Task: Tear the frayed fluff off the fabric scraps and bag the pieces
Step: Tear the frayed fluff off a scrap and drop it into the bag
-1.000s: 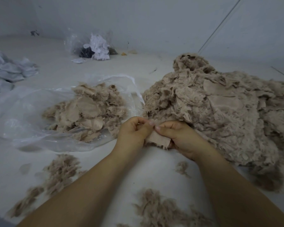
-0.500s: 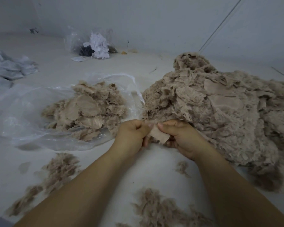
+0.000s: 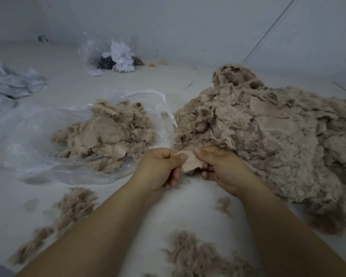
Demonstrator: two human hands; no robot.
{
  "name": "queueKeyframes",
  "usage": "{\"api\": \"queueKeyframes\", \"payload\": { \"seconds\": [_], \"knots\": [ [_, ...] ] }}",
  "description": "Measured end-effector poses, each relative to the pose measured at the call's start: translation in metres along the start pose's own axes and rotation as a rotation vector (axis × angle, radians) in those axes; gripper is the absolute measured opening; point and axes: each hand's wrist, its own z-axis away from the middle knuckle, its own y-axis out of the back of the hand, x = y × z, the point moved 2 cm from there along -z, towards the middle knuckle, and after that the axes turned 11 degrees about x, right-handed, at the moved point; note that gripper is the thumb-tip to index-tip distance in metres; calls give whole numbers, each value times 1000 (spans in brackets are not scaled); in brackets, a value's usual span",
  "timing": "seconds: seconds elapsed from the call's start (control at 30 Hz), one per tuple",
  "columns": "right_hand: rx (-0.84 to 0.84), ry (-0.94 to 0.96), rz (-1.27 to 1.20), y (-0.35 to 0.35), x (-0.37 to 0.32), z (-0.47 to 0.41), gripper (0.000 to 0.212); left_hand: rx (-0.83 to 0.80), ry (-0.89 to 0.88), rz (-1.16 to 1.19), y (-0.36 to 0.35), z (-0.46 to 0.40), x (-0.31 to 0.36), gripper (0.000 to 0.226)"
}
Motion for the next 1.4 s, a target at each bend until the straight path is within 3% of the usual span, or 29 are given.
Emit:
{"api": "queueKeyframes", "payload": {
  "seconds": [0.13, 0.23, 0.27, 0.33, 0.43, 0.5, 0.57, 0.6, 0.67, 0.73, 0.83, 0.97, 1.13, 1.33, 1.4],
  "knots": [
    [-57, -2, -20, 0, -3, 2, 31, -64, 31, 98, 0, 2, -1, 38],
    [-114, 62, 111, -1, -3, 5, 49, -78, 24, 94, -1, 2, -2, 44],
    [-98, 57, 121, -1, -4, 5, 50, -75, 18, 73, 0, 2, -1, 47],
    [-72, 34, 80, -1, -3, 5, 28, -7, -31, 55, 3, -2, 2, 50],
    [-16, 23, 32, 1, -3, 1, 39, 204, -134, 433, 20, -16, 16, 32],
    [-13, 17, 20, 1, -3, 1, 37, 174, -151, 669, 25, -25, 21, 19],
    [-14, -6, -2, 0, -3, 1, 37, 194, -118, 532, 19, -27, 13, 19],
    [-16, -18, -20, 0, -4, 0, 37, 226, -122, 331, 13, -24, 6, 16],
    [-16, -40, -42, -1, -4, 0, 35, 212, -235, -150, 0, -20, -5, 5],
    [2, -50, -34, -1, -4, -1, 33, 109, -341, -469, -11, -18, -12, 16],
    [22, -61, -11, -1, -3, -1, 35, 111, -550, -881, -19, -16, -11, 21],
    [50, -104, -17, -1, -3, -1, 36, -16, -526, -622, -14, -11, -12, 12],
    [76, -139, -18, 0, -4, -2, 33, -206, -440, -523, 0, 0, -7, 23],
    [84, -164, -52, 1, -3, -5, 33, -549, -399, -487, 0, 14, 1, 12],
    [89, -160, -50, 2, -3, -6, 33, -515, -416, -456, 1, 14, 2, 14]
  ]
}}
